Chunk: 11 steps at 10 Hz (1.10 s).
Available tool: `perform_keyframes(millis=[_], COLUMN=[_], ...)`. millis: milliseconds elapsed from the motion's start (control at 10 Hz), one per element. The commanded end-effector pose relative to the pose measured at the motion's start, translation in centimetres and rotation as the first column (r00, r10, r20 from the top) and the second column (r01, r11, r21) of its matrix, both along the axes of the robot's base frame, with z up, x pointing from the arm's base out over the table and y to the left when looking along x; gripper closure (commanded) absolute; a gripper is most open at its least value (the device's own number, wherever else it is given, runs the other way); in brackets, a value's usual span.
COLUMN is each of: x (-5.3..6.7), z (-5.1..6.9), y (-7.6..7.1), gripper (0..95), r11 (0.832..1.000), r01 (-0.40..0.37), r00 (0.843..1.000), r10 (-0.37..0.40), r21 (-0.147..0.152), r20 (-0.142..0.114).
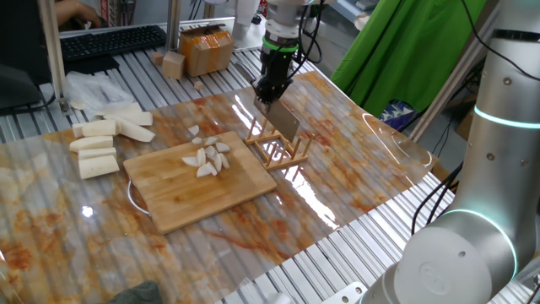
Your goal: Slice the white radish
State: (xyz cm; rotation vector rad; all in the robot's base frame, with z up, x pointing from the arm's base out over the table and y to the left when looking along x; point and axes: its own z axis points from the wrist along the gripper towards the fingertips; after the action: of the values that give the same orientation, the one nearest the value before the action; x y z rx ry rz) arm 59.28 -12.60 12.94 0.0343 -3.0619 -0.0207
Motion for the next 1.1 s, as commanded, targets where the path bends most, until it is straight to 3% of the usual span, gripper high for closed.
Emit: perform_keyframes(millis=[100,600,1100], x=[0.0,0.2,-0.2], z=[-0.4,-2.5,-5.1], y=[-0.1,0.2,0.0], gripper=[95.0,95.0,95.0], r11=[1.0,1.0,0.999], r01=[0.012,0.029,0.034], r00=[1.0,1.0,0.999], r10=[-0.012,-0.029,-0.035], r21=[-0.002,0.007,0.042], r20=[0.001,0.009,0.026])
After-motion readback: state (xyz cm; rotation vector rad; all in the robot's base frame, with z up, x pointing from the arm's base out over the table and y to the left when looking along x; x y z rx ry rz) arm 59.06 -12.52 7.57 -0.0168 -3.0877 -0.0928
